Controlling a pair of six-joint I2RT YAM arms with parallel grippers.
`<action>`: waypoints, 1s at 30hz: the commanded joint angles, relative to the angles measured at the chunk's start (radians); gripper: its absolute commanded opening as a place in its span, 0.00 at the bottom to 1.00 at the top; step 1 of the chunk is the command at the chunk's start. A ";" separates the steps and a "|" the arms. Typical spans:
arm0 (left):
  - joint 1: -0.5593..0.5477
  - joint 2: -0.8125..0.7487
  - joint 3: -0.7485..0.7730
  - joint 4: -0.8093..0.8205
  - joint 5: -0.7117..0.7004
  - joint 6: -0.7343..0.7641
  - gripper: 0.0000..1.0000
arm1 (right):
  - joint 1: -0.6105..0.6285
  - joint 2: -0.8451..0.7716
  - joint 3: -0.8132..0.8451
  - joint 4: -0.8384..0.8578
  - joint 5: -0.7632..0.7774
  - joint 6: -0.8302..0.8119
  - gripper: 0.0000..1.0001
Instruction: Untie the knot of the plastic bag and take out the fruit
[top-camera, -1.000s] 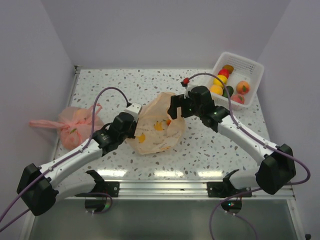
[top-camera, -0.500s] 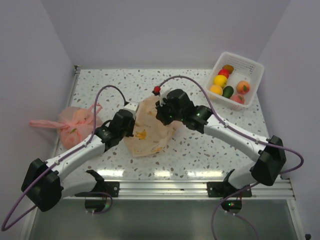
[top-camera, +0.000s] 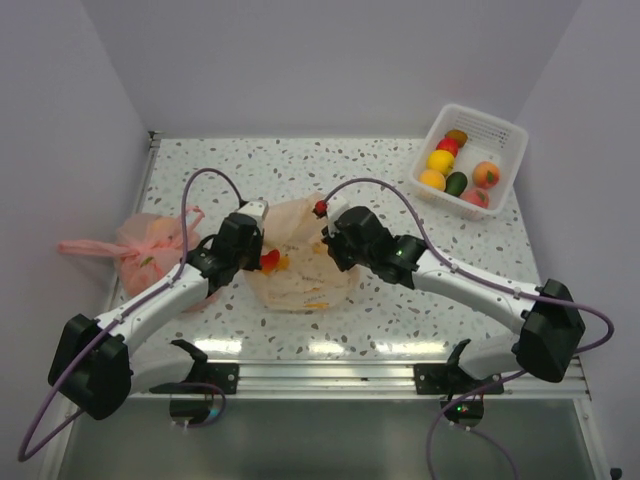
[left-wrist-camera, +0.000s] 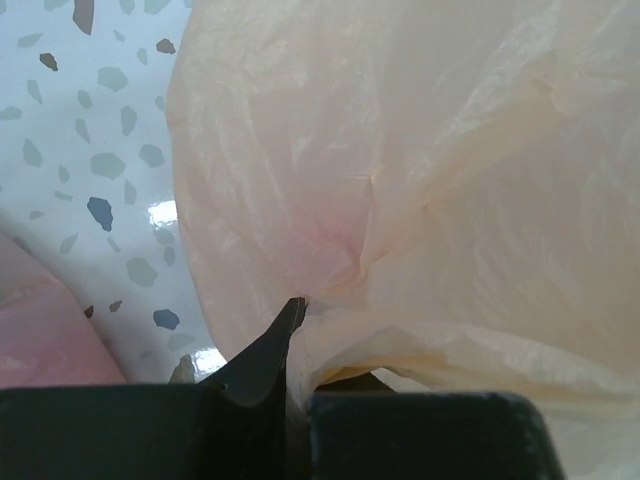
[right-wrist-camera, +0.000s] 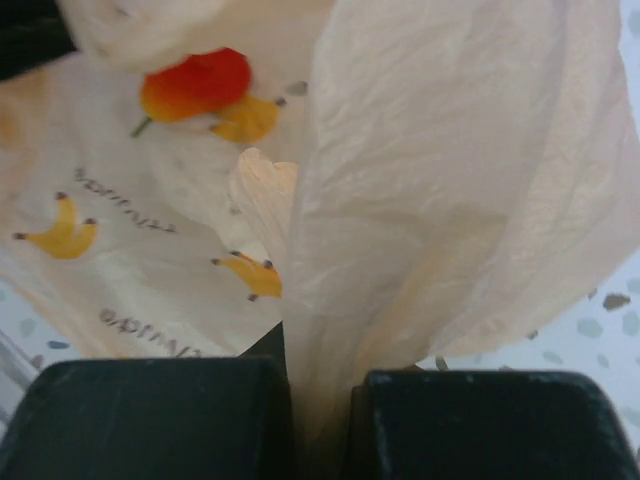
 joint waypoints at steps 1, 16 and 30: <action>0.005 -0.012 0.019 0.024 0.032 -0.014 0.00 | -0.054 -0.004 -0.065 0.098 0.097 0.107 0.00; 0.005 -0.065 0.002 0.062 0.086 -0.003 0.00 | -0.033 -0.177 0.103 -0.083 0.258 0.191 0.99; 0.005 -0.081 0.012 0.010 0.069 -0.095 0.00 | 0.047 -0.039 -0.042 0.225 0.011 0.502 0.98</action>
